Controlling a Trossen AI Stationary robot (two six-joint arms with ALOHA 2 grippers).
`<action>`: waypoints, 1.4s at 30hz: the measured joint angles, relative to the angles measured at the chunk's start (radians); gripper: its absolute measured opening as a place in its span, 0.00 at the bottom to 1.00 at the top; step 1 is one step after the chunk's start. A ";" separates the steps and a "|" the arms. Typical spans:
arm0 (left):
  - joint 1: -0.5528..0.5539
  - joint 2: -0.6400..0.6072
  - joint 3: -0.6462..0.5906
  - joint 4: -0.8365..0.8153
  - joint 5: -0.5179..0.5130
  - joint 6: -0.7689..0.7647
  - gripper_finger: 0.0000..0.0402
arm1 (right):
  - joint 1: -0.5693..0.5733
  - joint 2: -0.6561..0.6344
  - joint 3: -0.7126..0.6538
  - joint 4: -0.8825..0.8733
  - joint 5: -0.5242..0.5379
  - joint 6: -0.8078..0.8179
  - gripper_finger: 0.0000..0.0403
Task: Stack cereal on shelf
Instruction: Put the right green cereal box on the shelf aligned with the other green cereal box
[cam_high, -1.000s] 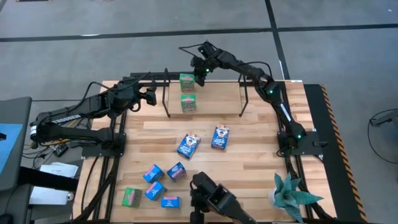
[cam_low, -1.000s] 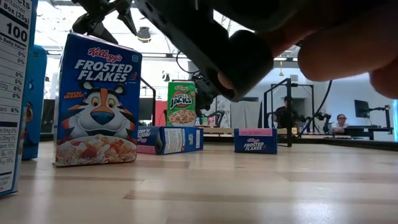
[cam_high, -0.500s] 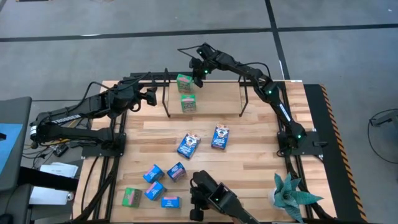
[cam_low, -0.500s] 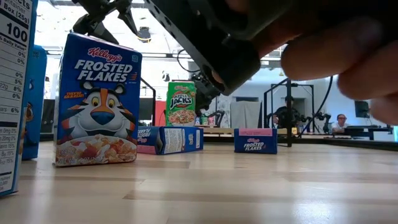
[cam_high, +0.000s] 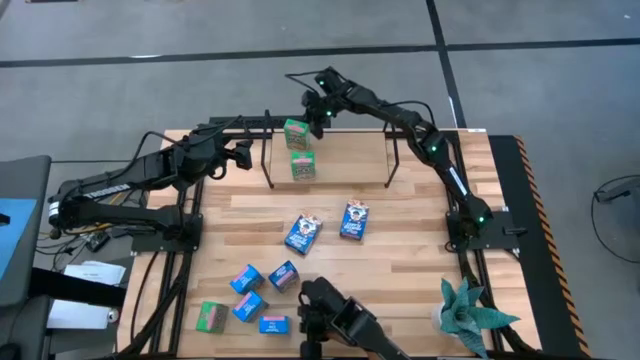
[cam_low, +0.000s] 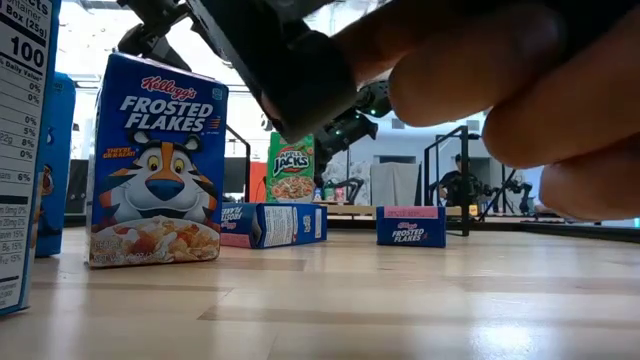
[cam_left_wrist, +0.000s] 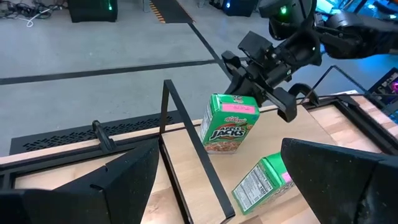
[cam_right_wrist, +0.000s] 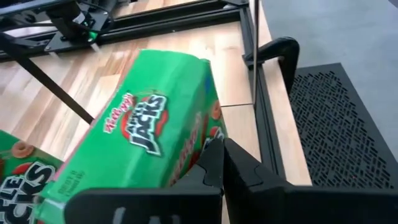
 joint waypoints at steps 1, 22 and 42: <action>0.000 0.002 0.000 -0.002 0.001 -0.001 0.82 | 0.002 0.000 0.000 -0.001 0.000 -0.003 0.04; 0.005 0.115 0.000 0.139 0.027 0.071 0.82 | -0.025 0.002 0.000 -0.080 -0.176 -0.048 0.04; 0.105 0.161 -0.001 0.218 0.134 0.177 0.82 | -0.063 -0.001 0.000 -0.057 -0.088 0.024 0.04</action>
